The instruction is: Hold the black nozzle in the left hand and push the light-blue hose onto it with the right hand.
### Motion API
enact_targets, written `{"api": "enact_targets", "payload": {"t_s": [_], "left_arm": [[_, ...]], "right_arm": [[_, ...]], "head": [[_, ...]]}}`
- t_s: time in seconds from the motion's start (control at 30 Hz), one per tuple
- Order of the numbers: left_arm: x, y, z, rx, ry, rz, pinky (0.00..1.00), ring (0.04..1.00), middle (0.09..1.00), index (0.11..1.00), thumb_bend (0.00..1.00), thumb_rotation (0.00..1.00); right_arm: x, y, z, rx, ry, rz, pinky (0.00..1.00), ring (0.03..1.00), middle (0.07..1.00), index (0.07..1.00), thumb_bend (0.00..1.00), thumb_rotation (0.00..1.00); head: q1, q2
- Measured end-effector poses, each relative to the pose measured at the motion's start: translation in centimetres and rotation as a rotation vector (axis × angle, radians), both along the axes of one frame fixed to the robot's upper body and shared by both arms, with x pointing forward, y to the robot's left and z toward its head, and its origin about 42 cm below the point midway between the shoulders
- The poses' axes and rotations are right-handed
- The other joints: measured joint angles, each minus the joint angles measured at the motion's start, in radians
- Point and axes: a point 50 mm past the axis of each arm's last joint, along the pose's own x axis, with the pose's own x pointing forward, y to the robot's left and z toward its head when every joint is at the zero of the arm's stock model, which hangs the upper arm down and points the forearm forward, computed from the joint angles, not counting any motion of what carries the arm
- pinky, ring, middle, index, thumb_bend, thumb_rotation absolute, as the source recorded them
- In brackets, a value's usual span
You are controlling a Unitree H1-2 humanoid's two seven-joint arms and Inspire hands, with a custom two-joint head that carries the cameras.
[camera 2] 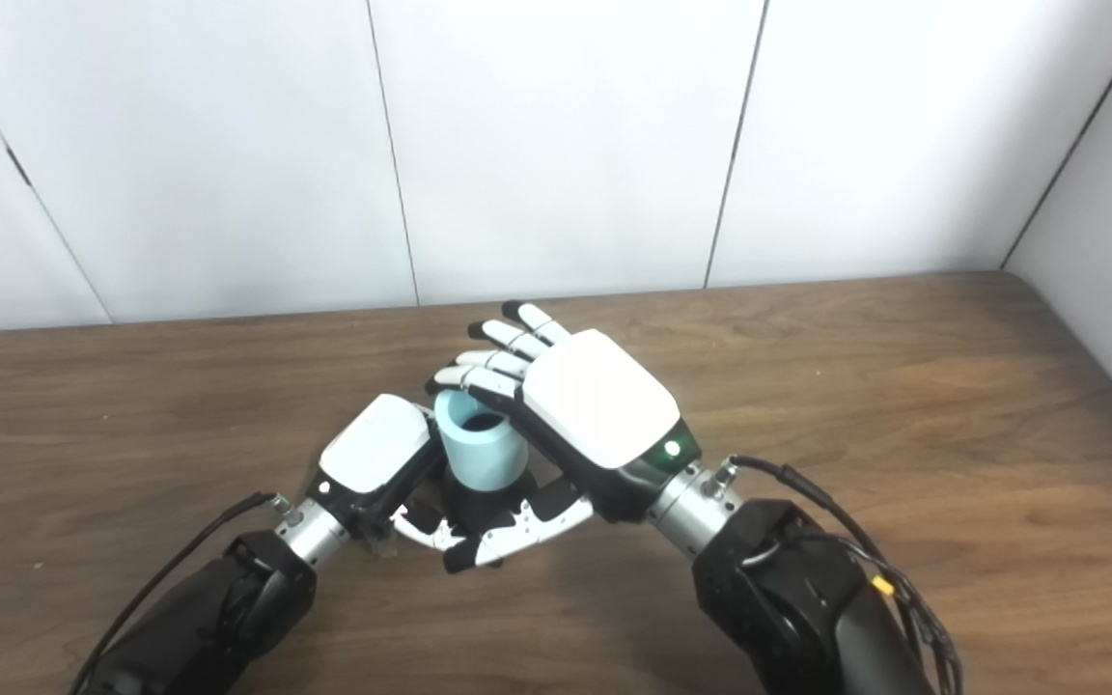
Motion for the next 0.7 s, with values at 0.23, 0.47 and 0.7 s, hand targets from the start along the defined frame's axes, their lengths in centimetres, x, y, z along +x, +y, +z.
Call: {"api": "enact_targets", "payload": {"t_s": [0.23, 0.47, 0.7], "left_arm": [[-0.1, 0.1, 0.1, 0.001, -0.002, 0.002, 0.32, 0.396, 0.453, 0.537, 0.5, 0.0], [-0.1, 0.2, 0.0, 0.001, 0.0, 0.005, 0.32, 0.397, 0.453, 0.537, 0.5, 0.0], [-0.1, 0.3, 0.0, 0.001, 0.001, 0.008, 0.31, 0.394, 0.451, 0.537, 0.5, 0.0]], "right_arm": [[-0.1, 0.4, -0.6, -0.039, 0.044, 0.001, 0.98, 0.991, 0.931, 0.896, 0.9, 0.84], [0.0, 0.3, -1.3, -0.092, 0.065, -0.056, 1.0, 1.0, 0.989, 0.954, 0.86, 0.85], [0.0, 0.3, -1.5, -0.119, 0.056, -0.077, 1.0, 1.0, 0.998, 0.952, 0.85, 0.85]], "head": [[0.005, 0.002], [0.002, 0.002], [0.005, 0.003]]}}
